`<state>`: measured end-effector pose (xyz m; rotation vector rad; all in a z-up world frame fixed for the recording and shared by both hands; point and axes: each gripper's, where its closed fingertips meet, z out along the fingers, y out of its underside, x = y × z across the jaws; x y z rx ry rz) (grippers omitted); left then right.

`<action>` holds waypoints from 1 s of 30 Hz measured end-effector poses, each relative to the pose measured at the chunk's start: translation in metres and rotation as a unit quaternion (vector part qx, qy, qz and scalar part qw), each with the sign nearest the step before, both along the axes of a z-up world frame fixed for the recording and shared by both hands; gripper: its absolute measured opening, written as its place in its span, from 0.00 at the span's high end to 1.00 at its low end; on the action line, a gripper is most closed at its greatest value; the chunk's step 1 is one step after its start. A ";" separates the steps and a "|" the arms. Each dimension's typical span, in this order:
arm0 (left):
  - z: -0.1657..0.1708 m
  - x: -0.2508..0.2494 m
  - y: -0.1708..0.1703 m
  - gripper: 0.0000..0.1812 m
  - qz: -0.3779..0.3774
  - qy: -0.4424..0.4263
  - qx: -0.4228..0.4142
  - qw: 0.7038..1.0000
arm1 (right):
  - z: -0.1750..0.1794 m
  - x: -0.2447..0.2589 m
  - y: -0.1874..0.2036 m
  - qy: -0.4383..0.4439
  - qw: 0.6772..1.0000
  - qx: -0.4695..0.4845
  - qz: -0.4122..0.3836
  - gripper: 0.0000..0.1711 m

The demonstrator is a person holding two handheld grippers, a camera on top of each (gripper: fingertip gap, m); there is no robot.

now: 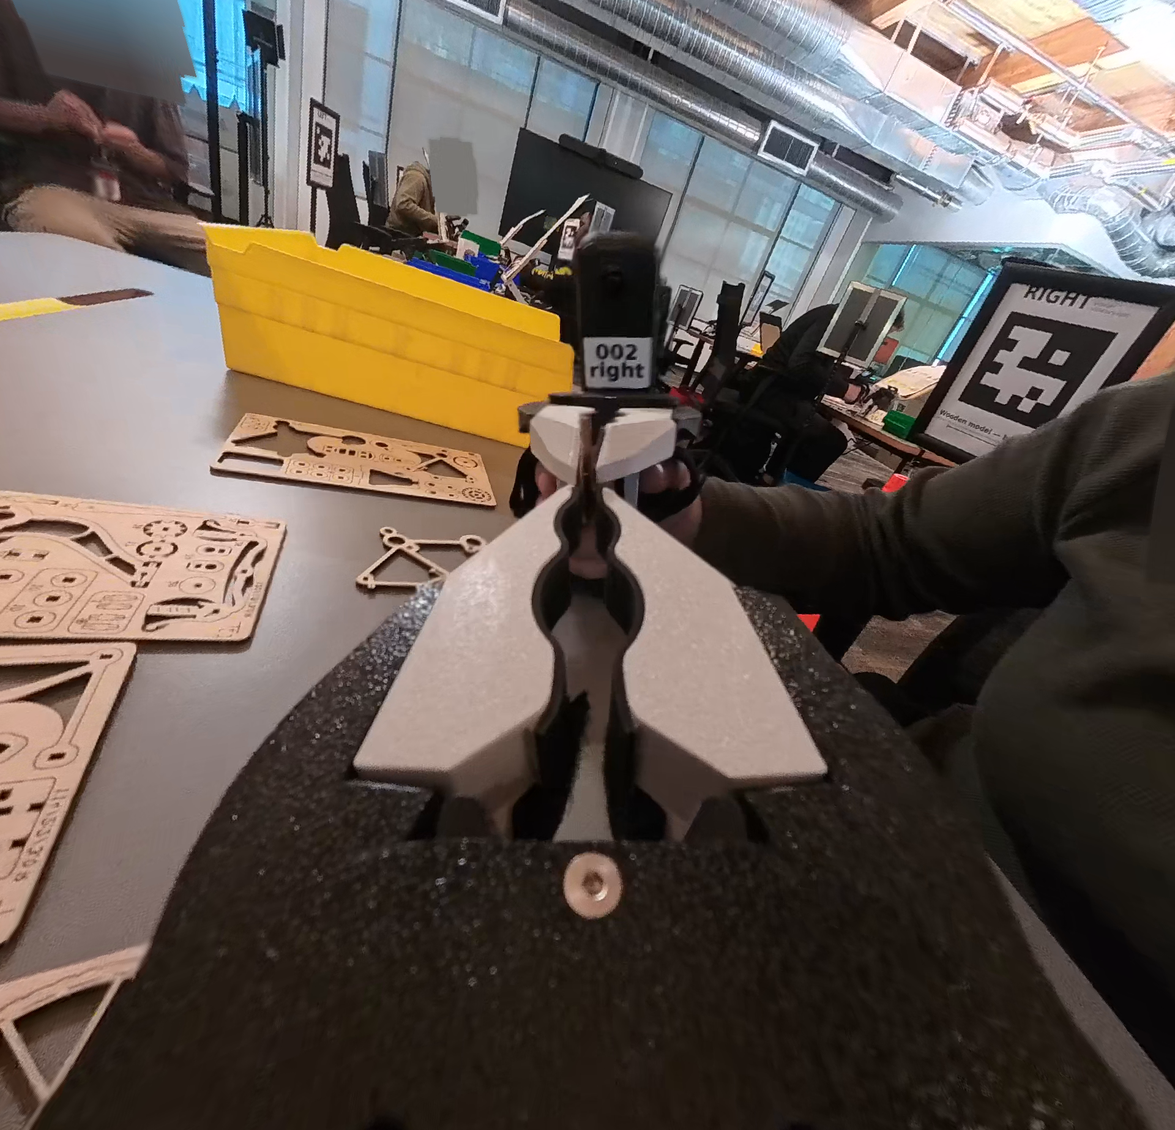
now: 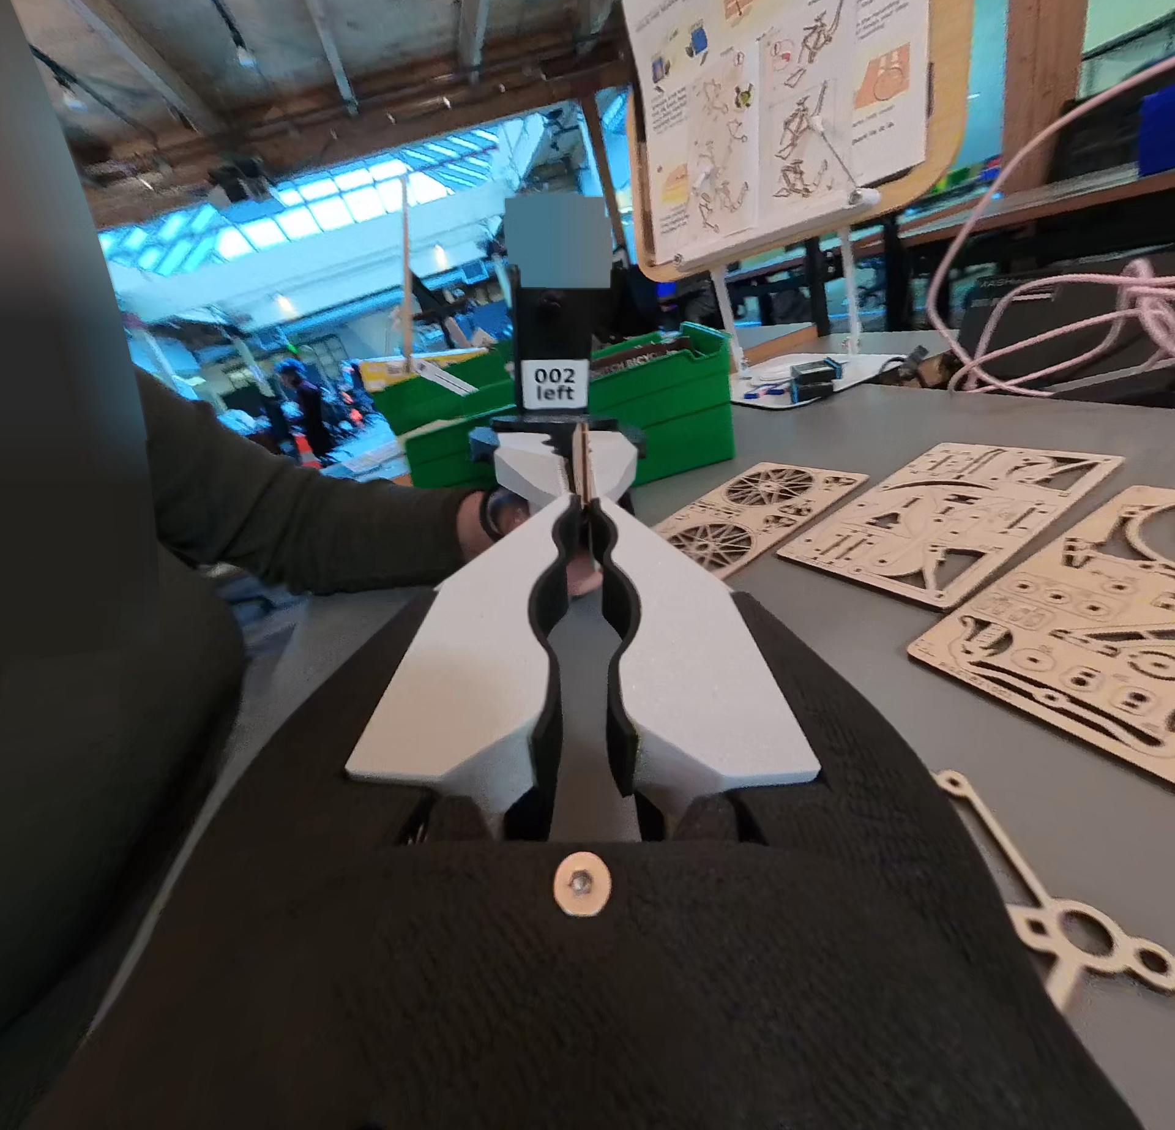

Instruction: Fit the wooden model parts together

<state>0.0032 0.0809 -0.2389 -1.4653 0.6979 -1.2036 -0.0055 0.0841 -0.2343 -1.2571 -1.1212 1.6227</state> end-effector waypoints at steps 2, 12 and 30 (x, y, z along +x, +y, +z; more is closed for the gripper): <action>-0.002 -0.001 0.002 0.99 0.000 0.002 -0.014 1.000 | -0.002 -0.001 0.002 -0.012 0.999 0.032 -0.021 1.00; -0.009 0.000 0.004 0.99 0.031 0.049 0.006 0.998 | -0.009 -0.002 0.005 -0.050 0.995 0.071 -0.049 1.00; -0.012 -0.008 0.014 1.00 0.092 0.082 0.036 0.992 | -0.010 -0.009 0.013 -0.084 0.969 0.168 -0.159 0.99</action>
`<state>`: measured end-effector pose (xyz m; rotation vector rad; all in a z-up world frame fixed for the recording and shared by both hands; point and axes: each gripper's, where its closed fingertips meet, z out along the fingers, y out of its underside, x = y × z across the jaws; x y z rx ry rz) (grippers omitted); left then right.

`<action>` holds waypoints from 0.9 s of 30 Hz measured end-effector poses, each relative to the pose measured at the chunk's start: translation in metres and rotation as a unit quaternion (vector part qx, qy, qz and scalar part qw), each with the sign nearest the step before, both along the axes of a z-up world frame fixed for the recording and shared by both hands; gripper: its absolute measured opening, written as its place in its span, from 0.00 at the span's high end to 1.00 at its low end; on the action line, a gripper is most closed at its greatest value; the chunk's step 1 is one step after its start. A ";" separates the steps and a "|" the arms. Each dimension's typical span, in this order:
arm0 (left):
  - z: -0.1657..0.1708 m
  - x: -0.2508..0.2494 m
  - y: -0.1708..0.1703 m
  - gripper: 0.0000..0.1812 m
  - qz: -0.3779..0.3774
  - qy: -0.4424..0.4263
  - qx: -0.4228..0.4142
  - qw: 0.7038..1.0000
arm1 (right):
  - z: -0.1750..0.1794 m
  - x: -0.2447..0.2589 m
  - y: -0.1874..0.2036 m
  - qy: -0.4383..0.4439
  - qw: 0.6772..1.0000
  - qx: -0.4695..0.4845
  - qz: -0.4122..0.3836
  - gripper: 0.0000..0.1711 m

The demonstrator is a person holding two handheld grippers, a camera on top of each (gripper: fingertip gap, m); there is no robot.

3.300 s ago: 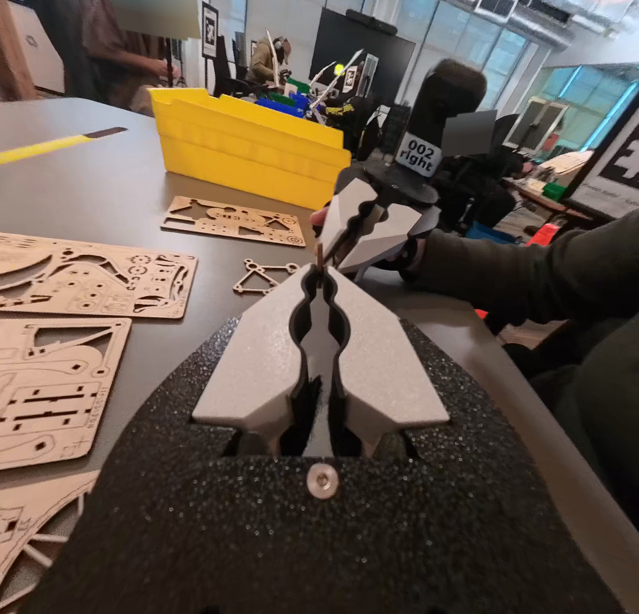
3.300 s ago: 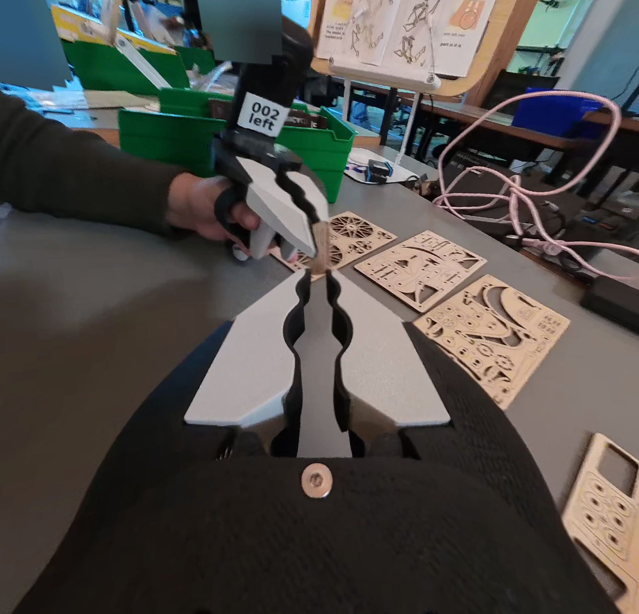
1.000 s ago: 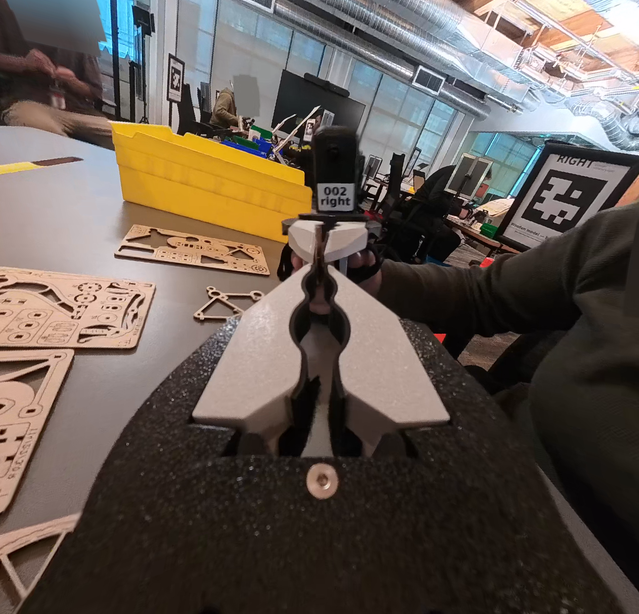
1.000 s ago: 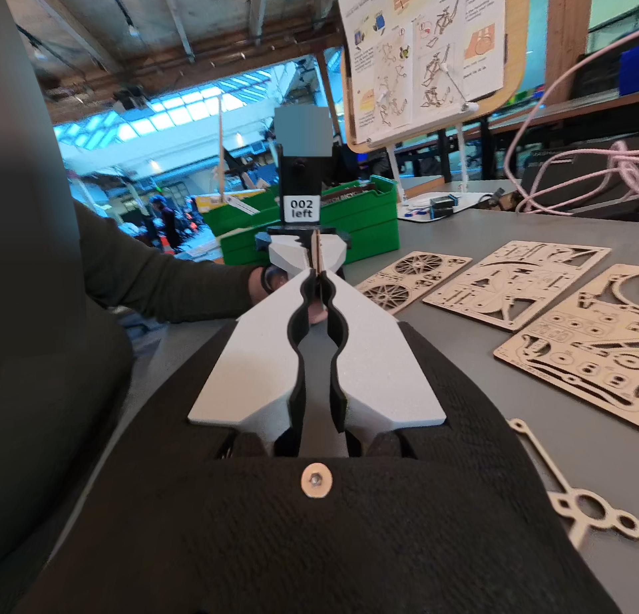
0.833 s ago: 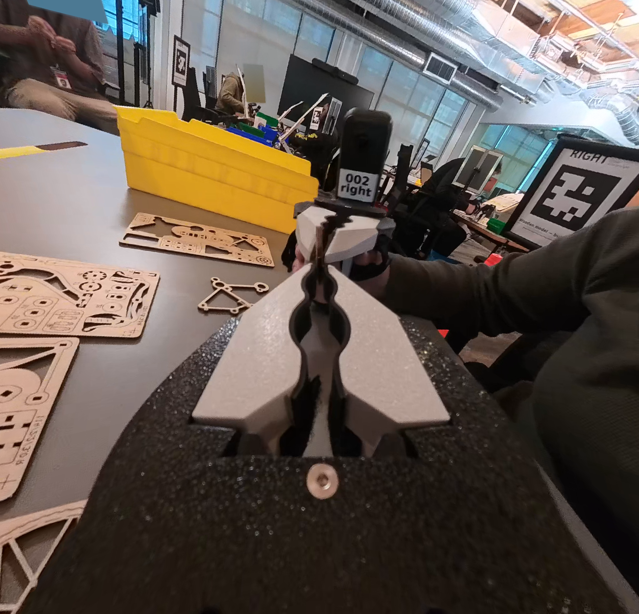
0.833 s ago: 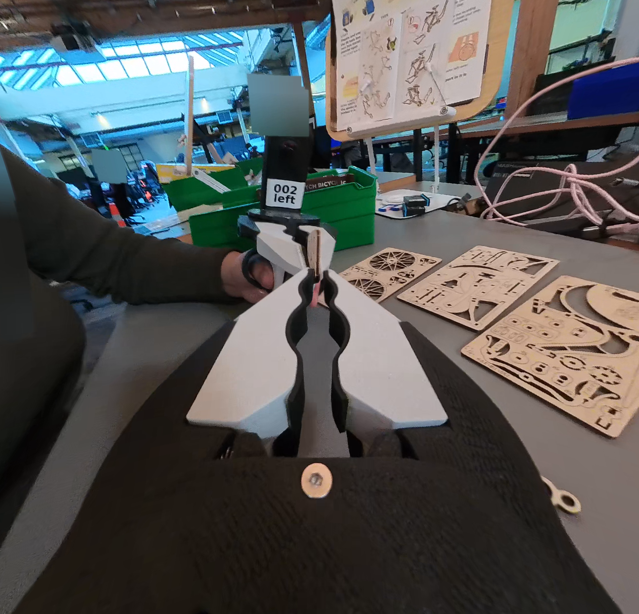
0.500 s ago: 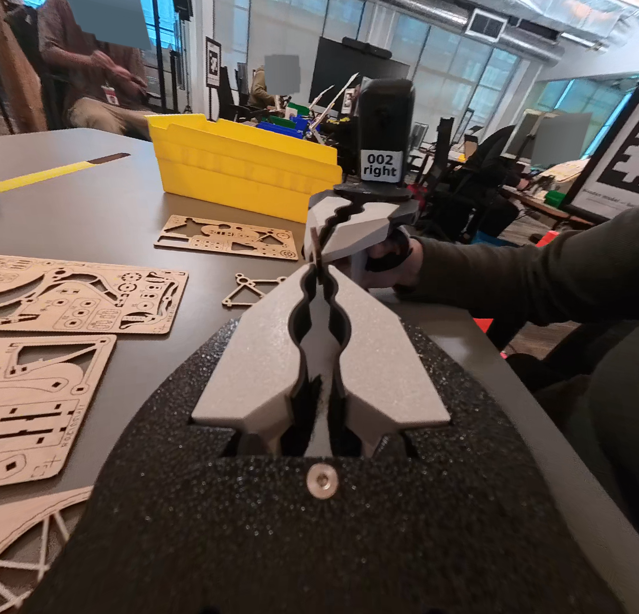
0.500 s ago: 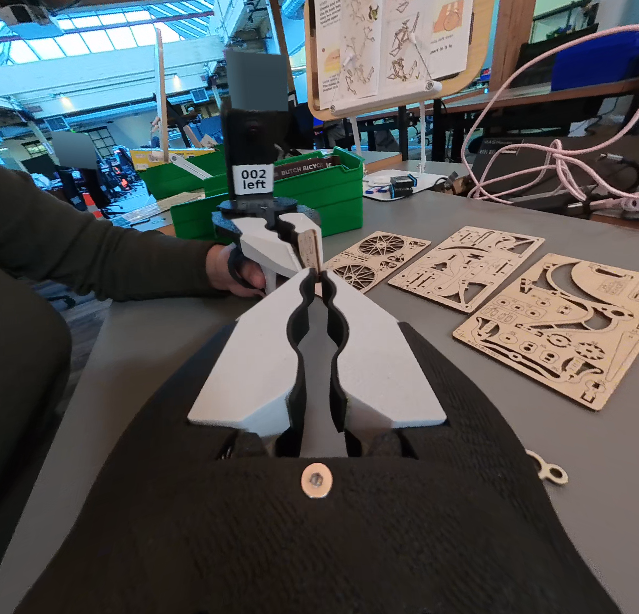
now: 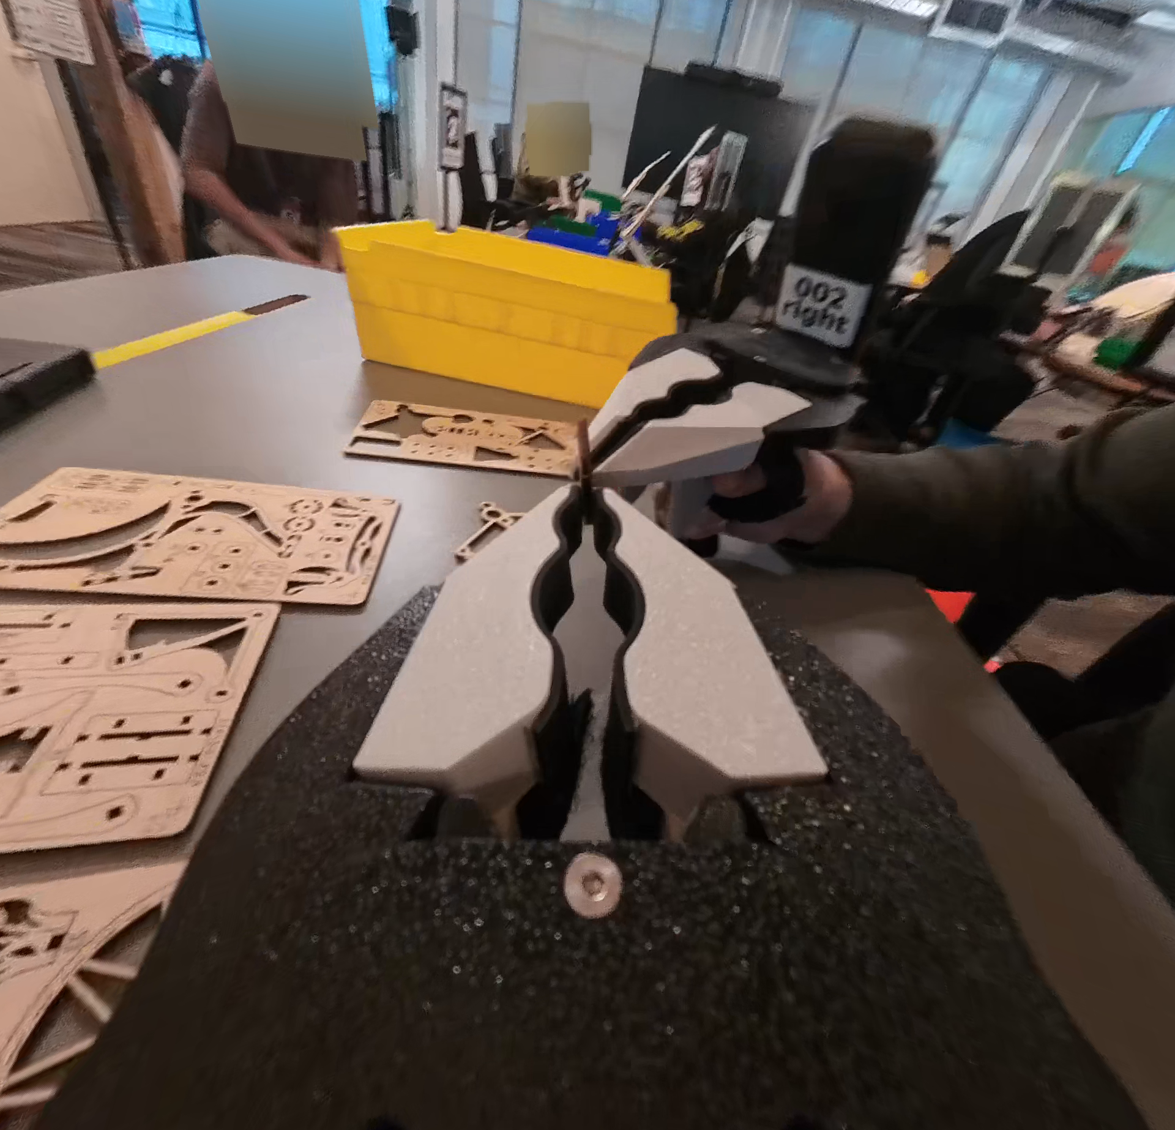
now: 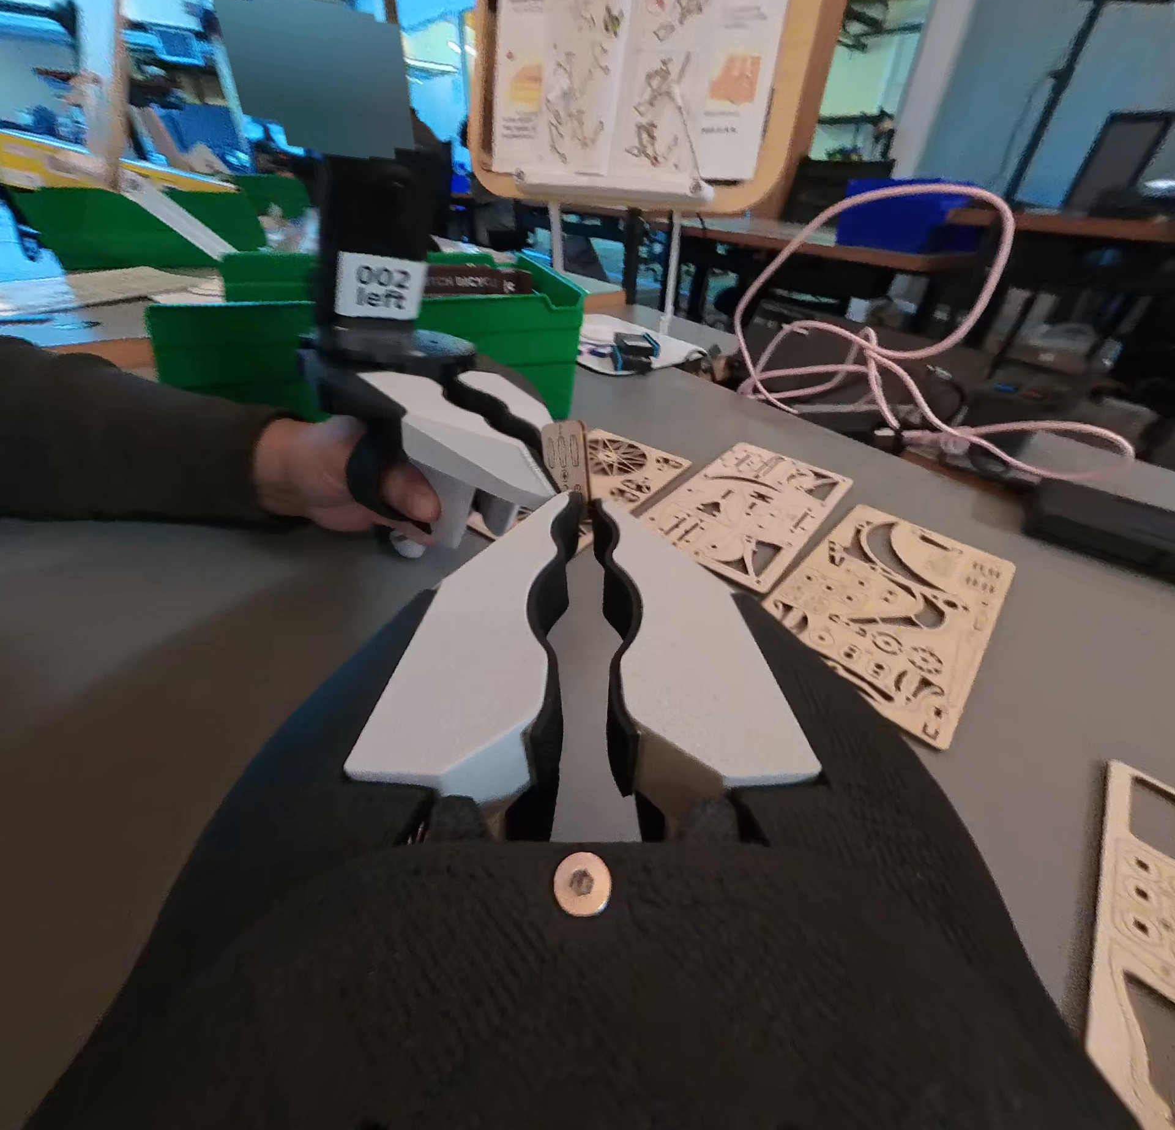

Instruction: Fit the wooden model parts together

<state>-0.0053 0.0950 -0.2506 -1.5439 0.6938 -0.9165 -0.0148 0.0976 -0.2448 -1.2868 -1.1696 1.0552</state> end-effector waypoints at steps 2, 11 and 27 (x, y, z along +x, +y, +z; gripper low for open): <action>-0.001 0.001 -0.004 0.99 -0.024 0.012 0.011 1.000 | -0.002 0.002 -0.005 0.002 0.998 -0.039 0.046 0.99; 0.001 0.012 -0.038 1.00 -0.169 -0.003 0.007 0.986 | 0.002 0.011 -0.042 0.025 0.967 -0.120 0.222 1.00; 0.011 0.020 -0.061 0.99 -0.244 -0.039 0.026 0.969 | 0.014 0.019 -0.065 0.066 0.917 -0.204 0.337 0.99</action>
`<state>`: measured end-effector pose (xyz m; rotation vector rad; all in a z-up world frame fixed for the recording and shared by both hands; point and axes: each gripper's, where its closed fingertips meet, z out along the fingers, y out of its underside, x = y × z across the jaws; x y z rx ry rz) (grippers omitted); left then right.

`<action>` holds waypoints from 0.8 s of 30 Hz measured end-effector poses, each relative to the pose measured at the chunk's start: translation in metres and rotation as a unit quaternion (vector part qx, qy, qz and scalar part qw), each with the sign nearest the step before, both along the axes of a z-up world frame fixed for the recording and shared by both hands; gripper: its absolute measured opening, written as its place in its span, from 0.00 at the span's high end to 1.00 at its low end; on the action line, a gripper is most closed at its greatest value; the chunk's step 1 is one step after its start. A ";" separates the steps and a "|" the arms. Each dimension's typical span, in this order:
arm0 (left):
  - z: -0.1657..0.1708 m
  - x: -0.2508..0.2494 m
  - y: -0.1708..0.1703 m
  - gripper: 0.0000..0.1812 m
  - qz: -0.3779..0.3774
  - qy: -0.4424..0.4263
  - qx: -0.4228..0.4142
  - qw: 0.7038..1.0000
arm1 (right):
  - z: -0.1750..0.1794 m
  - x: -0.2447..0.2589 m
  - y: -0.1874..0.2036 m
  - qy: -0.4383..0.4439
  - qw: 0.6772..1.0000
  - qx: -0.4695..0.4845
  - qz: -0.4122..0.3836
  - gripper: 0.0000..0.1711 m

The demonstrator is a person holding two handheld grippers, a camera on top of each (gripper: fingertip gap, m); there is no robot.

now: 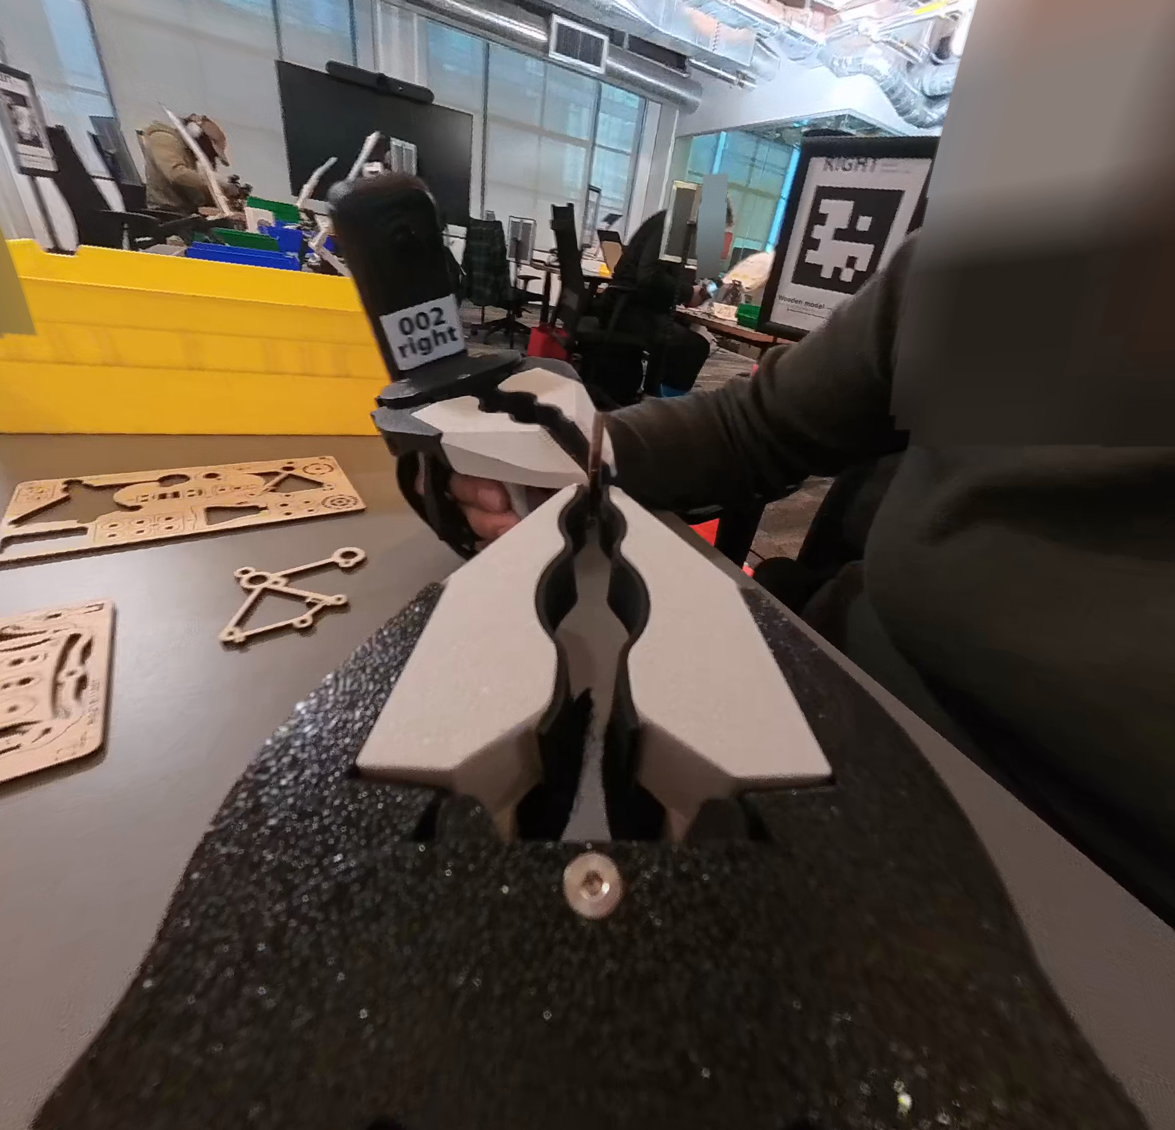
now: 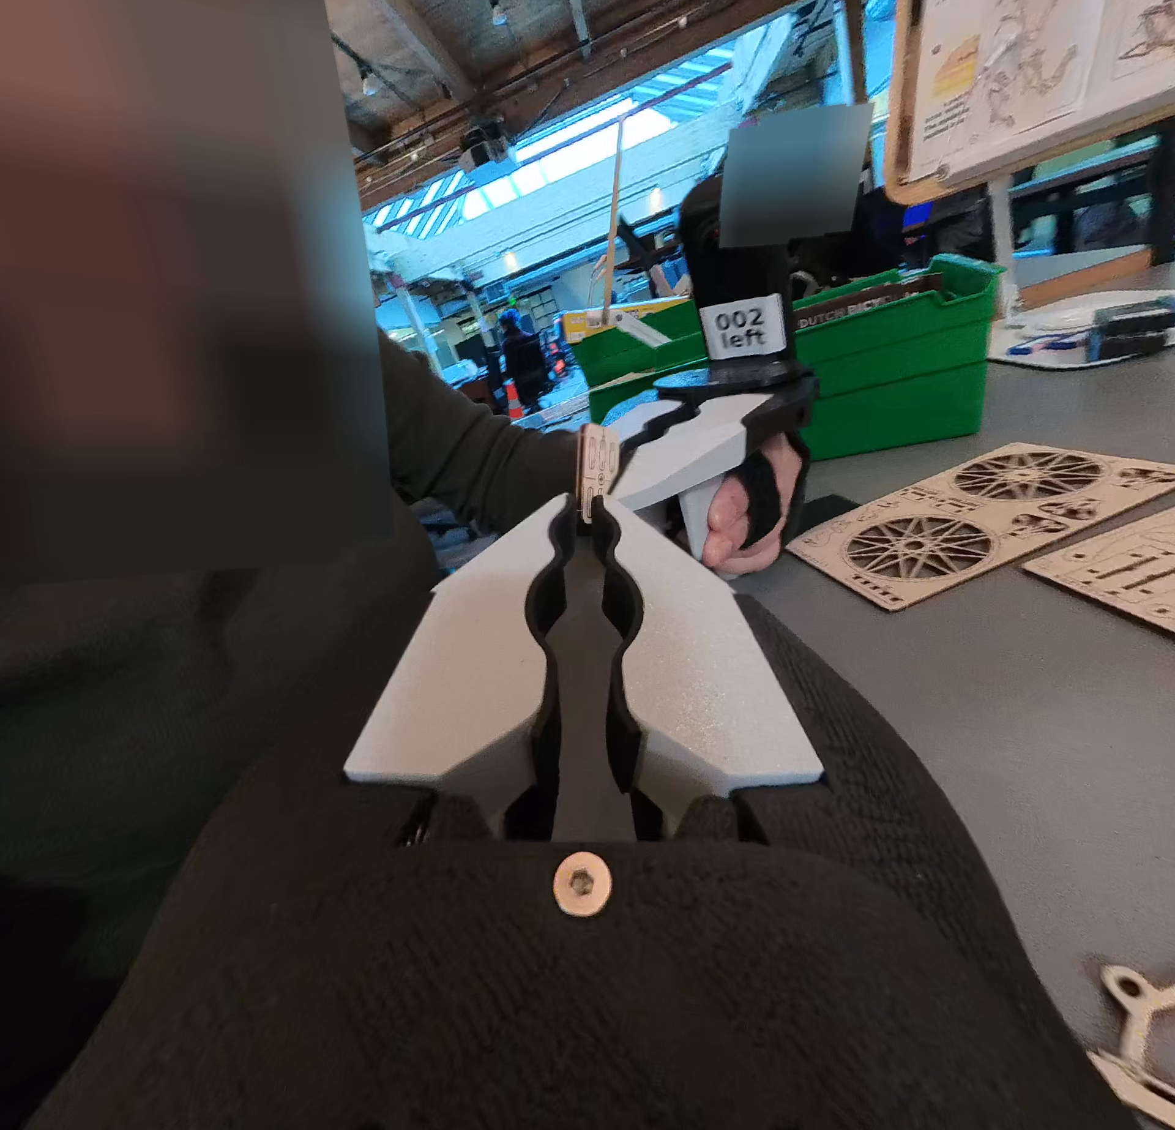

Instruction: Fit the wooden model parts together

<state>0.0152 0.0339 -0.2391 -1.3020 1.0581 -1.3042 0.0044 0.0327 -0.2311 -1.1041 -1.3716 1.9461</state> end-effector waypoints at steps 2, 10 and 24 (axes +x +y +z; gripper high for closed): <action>0.001 -0.004 0.012 1.00 0.030 -0.008 -0.023 0.999 | -0.001 -0.005 0.014 0.000 0.998 0.014 -0.056 0.99; -0.010 -0.013 0.045 1.00 0.145 0.022 -0.054 0.988 | -0.012 -0.014 0.048 -0.041 0.964 0.139 -0.221 0.99; -0.014 -0.015 0.052 0.99 0.170 0.028 -0.072 0.982 | -0.017 -0.014 0.058 -0.058 0.958 0.135 -0.248 0.96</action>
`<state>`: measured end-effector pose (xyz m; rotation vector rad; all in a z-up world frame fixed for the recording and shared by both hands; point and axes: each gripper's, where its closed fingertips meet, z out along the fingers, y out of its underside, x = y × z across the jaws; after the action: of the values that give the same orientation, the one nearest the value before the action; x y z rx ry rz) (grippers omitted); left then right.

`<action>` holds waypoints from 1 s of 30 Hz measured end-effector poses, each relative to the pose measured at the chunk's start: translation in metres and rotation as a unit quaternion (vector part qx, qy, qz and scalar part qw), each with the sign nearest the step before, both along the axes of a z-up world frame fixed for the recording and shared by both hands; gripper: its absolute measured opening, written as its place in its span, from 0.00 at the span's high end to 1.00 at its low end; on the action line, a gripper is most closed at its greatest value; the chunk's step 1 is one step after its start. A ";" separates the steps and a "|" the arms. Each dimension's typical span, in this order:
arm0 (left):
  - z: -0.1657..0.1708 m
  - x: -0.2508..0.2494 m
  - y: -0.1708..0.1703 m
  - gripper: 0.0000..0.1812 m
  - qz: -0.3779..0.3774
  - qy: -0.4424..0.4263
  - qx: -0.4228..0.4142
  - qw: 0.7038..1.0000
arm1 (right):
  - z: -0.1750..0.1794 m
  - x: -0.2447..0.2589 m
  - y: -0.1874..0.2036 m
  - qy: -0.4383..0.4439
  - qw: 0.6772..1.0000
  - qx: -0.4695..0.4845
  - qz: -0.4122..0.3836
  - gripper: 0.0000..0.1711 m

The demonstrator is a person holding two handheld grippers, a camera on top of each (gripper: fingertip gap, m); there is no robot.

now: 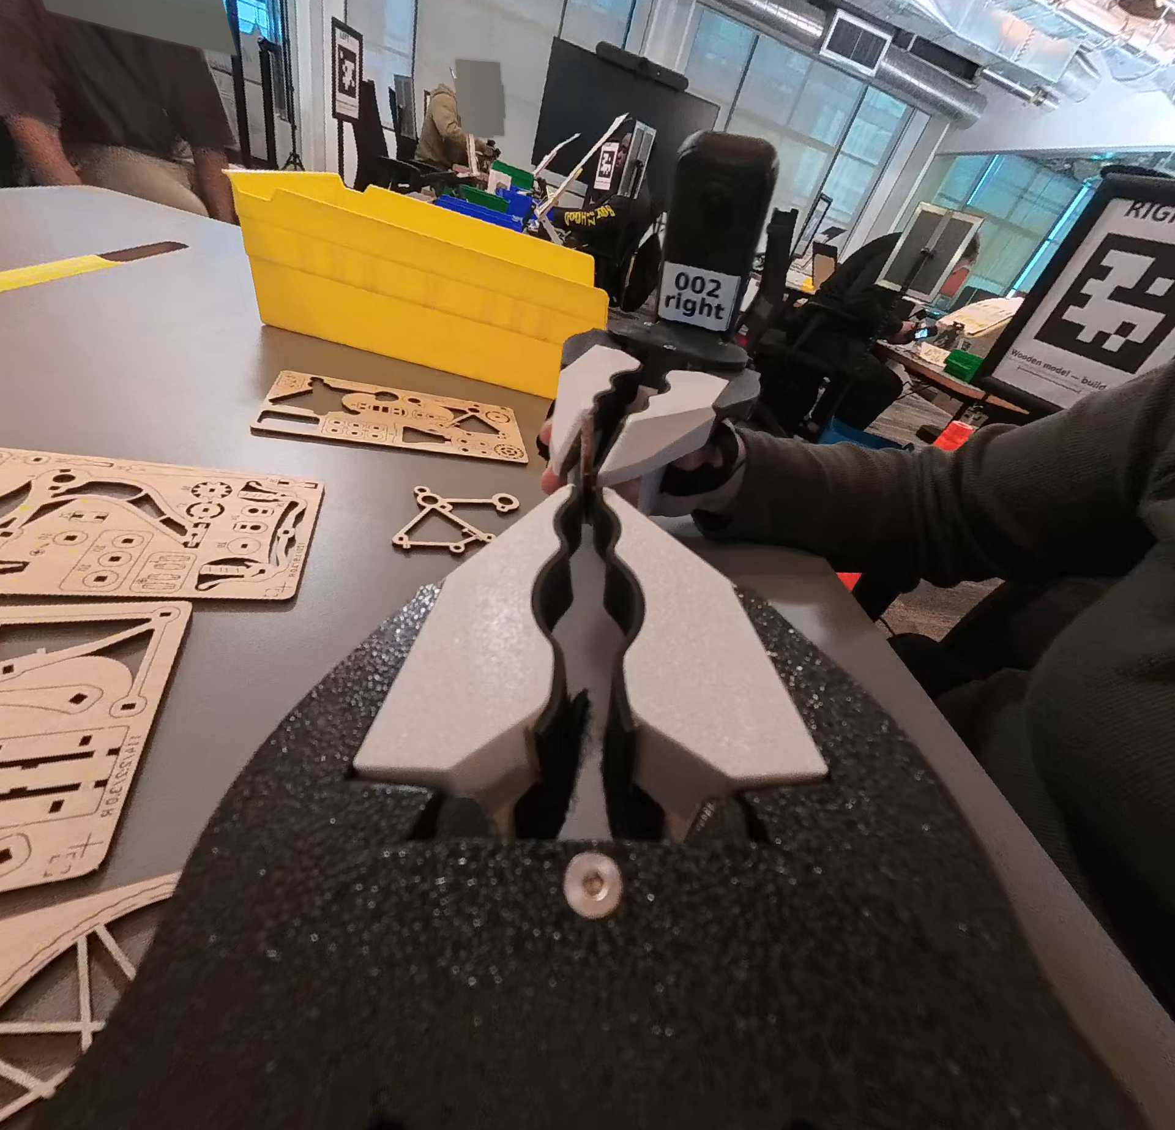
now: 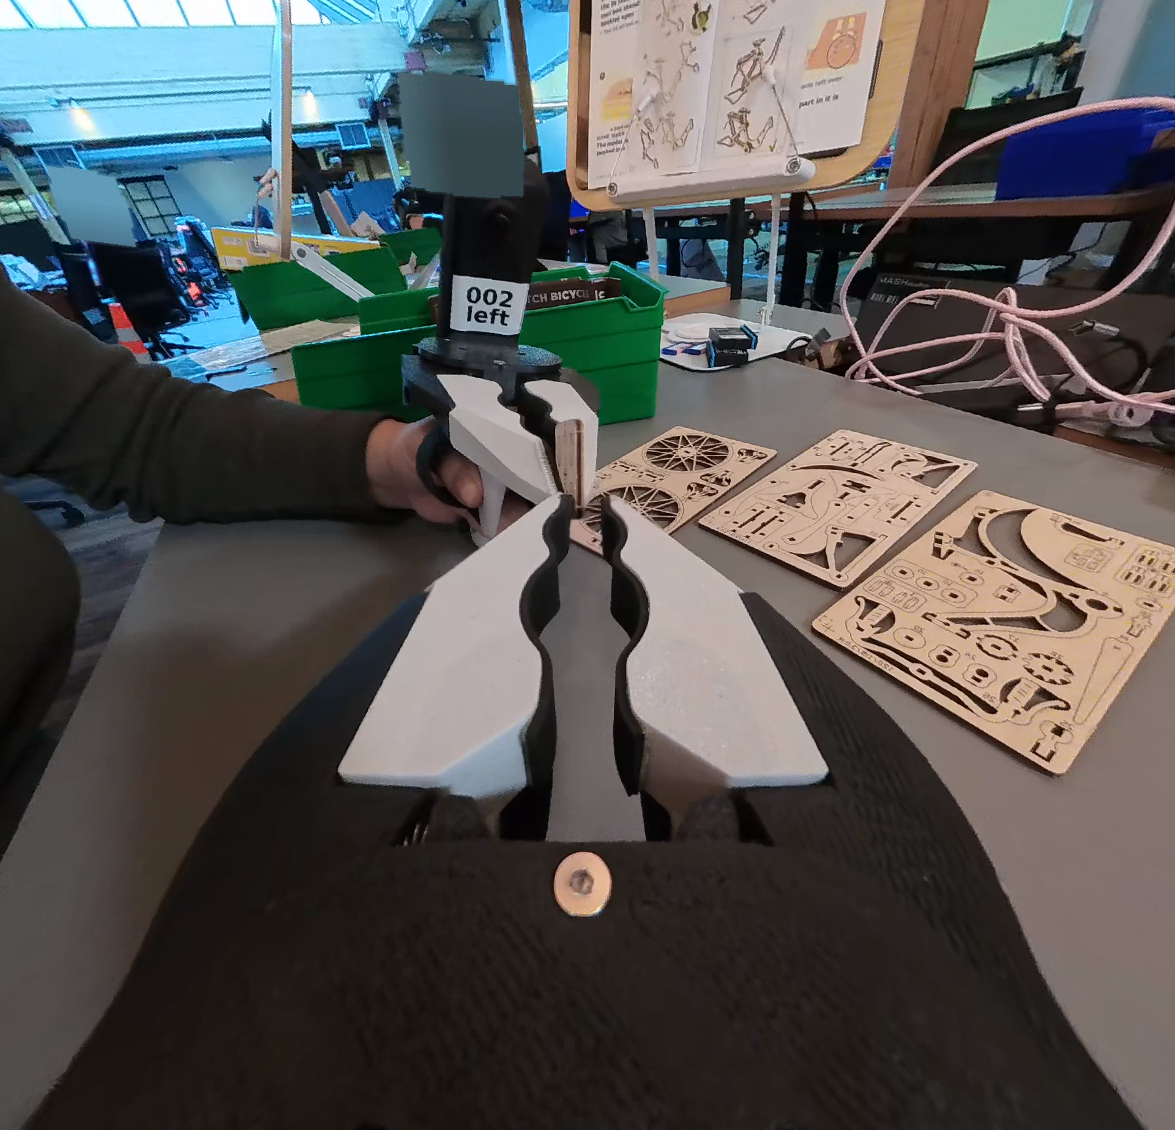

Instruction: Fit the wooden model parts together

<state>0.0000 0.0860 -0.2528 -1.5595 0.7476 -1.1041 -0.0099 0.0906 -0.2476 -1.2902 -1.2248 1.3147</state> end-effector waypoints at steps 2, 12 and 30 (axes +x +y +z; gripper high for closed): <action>0.000 0.000 0.001 0.99 0.002 -0.001 -0.004 1.000 | 0.000 0.000 0.001 0.000 1.000 -0.003 -0.004 0.96; 0.003 0.001 0.004 0.99 0.041 0.000 0.008 0.999 | 0.005 -0.001 0.005 0.010 0.999 -0.038 -0.027 1.00; -0.004 -0.006 0.015 0.99 0.110 0.073 0.053 0.990 | 0.000 -0.005 0.013 -0.039 0.985 0.106 -0.134 0.99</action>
<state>-0.0063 0.1006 -0.2567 -1.6014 0.7005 -0.7838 -0.0154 0.1038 -0.2479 -1.3096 -1.1623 0.9253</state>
